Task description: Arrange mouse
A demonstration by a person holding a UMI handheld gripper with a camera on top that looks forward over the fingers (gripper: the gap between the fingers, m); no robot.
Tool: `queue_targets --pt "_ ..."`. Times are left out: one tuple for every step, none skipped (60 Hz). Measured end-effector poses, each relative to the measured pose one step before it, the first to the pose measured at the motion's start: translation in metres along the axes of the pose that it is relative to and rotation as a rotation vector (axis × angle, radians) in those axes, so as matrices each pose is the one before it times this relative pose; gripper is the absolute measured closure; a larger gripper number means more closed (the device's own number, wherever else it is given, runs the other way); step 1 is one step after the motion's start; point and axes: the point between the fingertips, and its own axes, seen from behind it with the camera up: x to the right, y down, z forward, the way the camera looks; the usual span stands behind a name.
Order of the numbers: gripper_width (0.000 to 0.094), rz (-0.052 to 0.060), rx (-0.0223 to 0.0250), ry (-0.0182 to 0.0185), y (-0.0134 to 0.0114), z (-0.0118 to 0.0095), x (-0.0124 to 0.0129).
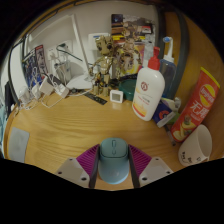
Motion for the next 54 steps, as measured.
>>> queue_targets --pt "0.0431 0.0038 0.00282 0.00509 0.00033 -0.00063 0.00018" --pt "0.0435 0.0059 0.00299 0.00575 0.00043 -0.00036 0.00031" --pt "0.0444 0.0070 0.00343 0.00470 0.00023 -0.00068 -0.00005" --pt "0.0445 0.0060 0.00394 0.00389 0.00008 -0.00052 -0.00033" --pt "0.0462 0.0031 0.00500 0.00308 0.00005 -0.00034 -0.00028" --pt "0.0479 -0.0004 0.00490 0.00238 0.00019 -0.00019 -0.00013" --pt "0.0485 -0.0023 0.00391 0.00279 0.00048 0.00029 -0.00036" --pt "0.0510 -0.0029 0.00330 0.00113 -0.00018 -0.00026 0.00009" --pt "0.0521 0.0038 0.00019 0.00254 0.00056 -0.00044 0.00016" --pt "0.0550 0.0086 -0.00034 0.00176 0.00019 -0.00048 -0.00010" --pt "0.0560 0.0108 -0.00025 0.00285 0.00018 -0.00005 0.00001" --pt "0.0578 0.0067 -0.00255 0.00352 0.00031 -0.00038 0.00022" --pt "0.0598 0.0046 0.00175 0.00547 -0.00070 0.00010 0.00069" --pt "0.0576 0.0017 -0.00416 0.00375 0.00095 -0.00013 0.00016" --pt "0.0629 0.0015 0.00341 0.00404 -0.00092 0.00027 0.00024" --pt "0.0633 0.0028 -0.00274 0.00616 0.00074 -0.00011 0.00050" --pt "0.0634 -0.0007 0.00037 0.00530 0.00004 0.00003 0.00040" --pt "0.0635 -0.0035 -0.00118 0.00486 0.00006 -0.00013 0.00011" --pt "0.0636 -0.0025 -0.00068 0.00428 -0.00022 -0.00013 0.00016" --pt "0.0636 0.0021 -0.00069 0.00526 -0.00027 -0.00032 0.00044" --pt "0.0637 0.0053 -0.00187 0.00629 -0.00009 -0.00032 0.00029" --pt "0.0636 0.0024 -0.00305 0.00604 -0.00001 -0.00049 0.00009" --pt "0.0636 -0.0029 -0.00389 0.00601 -0.00010 -0.00087 0.00010" --pt "0.0634 -0.0028 -0.00126 0.00747 -0.00088 -0.00156 0.00000" --pt "0.0636 0.0010 0.00388 0.00992 -0.00222 -0.00231 0.00037" --pt "0.0634 0.0013 0.00671 0.00970 -0.00349 -0.00314 0.00012" --pt "0.0635 0.0003 0.01006 0.00907 -0.00371 -0.00365 -0.00105" --pt "0.0635 0.0007 0.00961 0.00635 -0.00524 -0.00480 -0.00168" --pt "0.0636 0.0020 0.01197 0.00679 -0.00638 -0.00553 -0.00197" --pt "0.0635 0.0029 0.01466 0.00885 -0.00796 -0.00619 -0.00192" --pt "0.0635 0.0018 0.01736 0.00773 -0.00900 -0.00692 -0.00249" --pt "0.0635 0.0017 0.01875 0.00500 -0.00972 -0.00740 -0.00331" --pt "0.0635 0.0019 0.01958 0.00418 -0.01056 -0.00786 -0.00400" --pt "0.0634 0.0012 0.01930 0.00599 -0.01216 -0.00818 -0.00498" --pt "0.0633 0.0014 0.02186 0.00851 -0.01092 -0.00747 -0.00576" --pt "0.0633 0.0001 0.01851 -0.00311 -0.01197 -0.00866 -0.00570" --pt "0.0633 0.0010 0.01953 -0.00081 -0.01183 -0.00850 -0.00683" --pt "0.0632 0.0022 0.02007 -0.00343 -0.01217 -0.00839 -0.00820" --pt "0.0632 0.0024 0.01960 -0.00567 -0.01167 -0.00775 -0.00889" --pt "0.0634 0.0015 0.01806 -0.00635 -0.01103 -0.00797 -0.00975" --pt "0.0633 0.0008 0.01708 -0.00662 -0.01104 -0.00738 -0.01054" --pt "0.0635 0.0026 0.01792 -0.00151 -0.01049 -0.00606 -0.01292" --pt "0.0634 -0.0008 0.01707 -0.00705 -0.00972 -0.00662 -0.01060" --pt "0.0634 -0.0020 0.01436 -0.01163 -0.01014 -0.00583 -0.01051" --pt "0.0634 -0.0022 0.01320 -0.01025 -0.00856 -0.00568 -0.01187" --pt "0.0634 -0.0013 0.01302 -0.01127 -0.00768 -0.00511 -0.01244" --pt "0.0634 -0.0017 0.01338 -0.01210 -0.00740 -0.00482 -0.01271" --pt "0.0634 -0.0012 0.01099 -0.01235 -0.00644 -0.00408 -0.01327" --pt "0.0635 -0.0011 0.00901 -0.01329 -0.00529 -0.00341 -0.01346" --pt "0.0633 0.0007 0.01107 -0.00819 -0.00187 -0.00216 -0.01562" --pt "0.0633 -0.0010 0.00469 -0.01360 -0.00287 -0.00221 -0.01341" --pt "0.0635 -0.0022 -0.00096 -0.01129 -0.00222 -0.00148 -0.01409" --pt "0.0635 -0.0039 -0.00053 -0.01223 0.00009 -0.00094 -0.01307" --pt "0.0636 -0.0025 -0.00119 -0.01129 0.00118 -0.00057 -0.01295"
